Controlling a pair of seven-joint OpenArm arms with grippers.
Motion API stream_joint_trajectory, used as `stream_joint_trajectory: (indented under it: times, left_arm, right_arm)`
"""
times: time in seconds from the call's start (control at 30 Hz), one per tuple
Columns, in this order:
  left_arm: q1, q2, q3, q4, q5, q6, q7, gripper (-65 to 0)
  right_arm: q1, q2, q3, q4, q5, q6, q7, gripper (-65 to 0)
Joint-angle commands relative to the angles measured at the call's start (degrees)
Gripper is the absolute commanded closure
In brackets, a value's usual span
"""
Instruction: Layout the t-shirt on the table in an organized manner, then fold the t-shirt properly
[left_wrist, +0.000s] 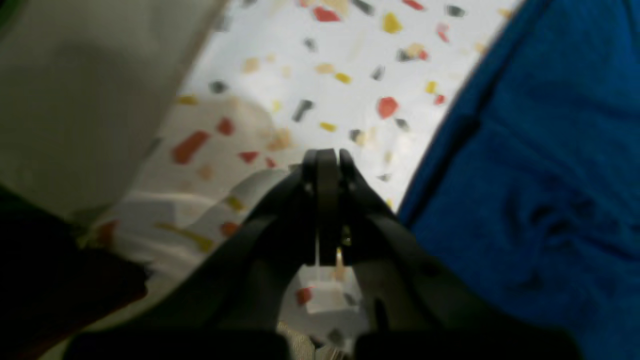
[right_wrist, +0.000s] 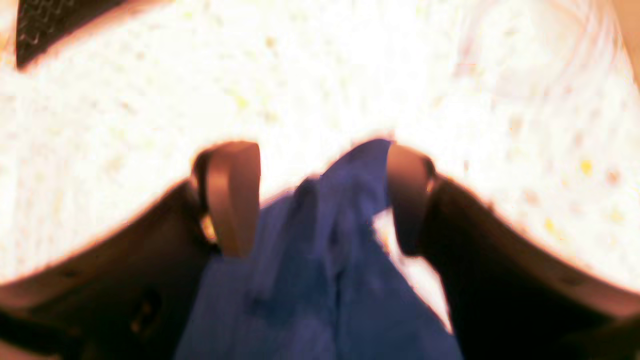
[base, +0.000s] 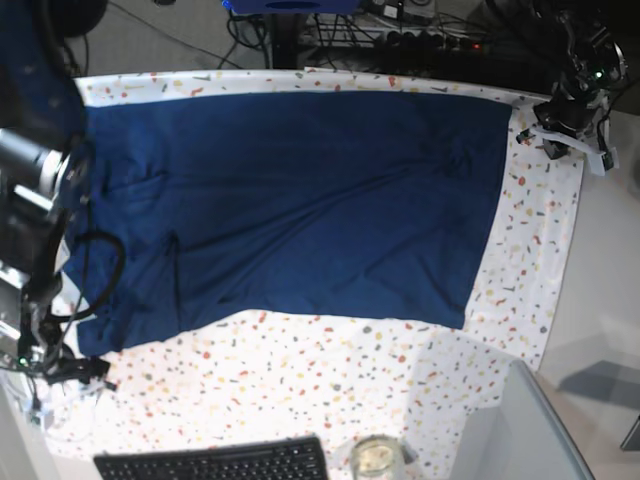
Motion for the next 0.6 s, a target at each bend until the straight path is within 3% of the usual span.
stream_joint_trajectory:
  times: [0.0, 0.07, 0.13, 0.47, 0.57]
  left_arm:
    - [0.0, -0.7, -0.3, 0.9, -0.4, 0.1, -1.3, 0.0]
    - [0.0, -0.7, -0.3, 0.9, -0.4, 0.1, -1.3, 0.0]
    - [0.0, -0.8, -0.3, 0.9, -0.4, 0.1, -1.3, 0.0]
    - [0.0, -0.9, -0.3, 0.8, -0.4, 0.1, -1.3, 0.0]
    - [0.0, -0.9, -0.3, 0.8, -0.4, 0.1, -1.3, 0.0]
  right_arm:
    - [3.4, 1.3, -0.7, -5.3, -0.1, -1.7, 4.4, -38.0]
    - [6.5, 2.7, -1.9, -15.0, -0.1, -4.9, 11.8, -38.1]
    - [8.1, 3.2, -3.2, -20.9, -0.1, -6.0, 16.4, -38.1]
    - [4.3, 1.0, -3.9, -19.5, -0.1, -6.0, 16.8, -36.8]
    - [4.0, 0.3, -3.9, -19.2, -0.1, -5.9, 16.8, -29.7]
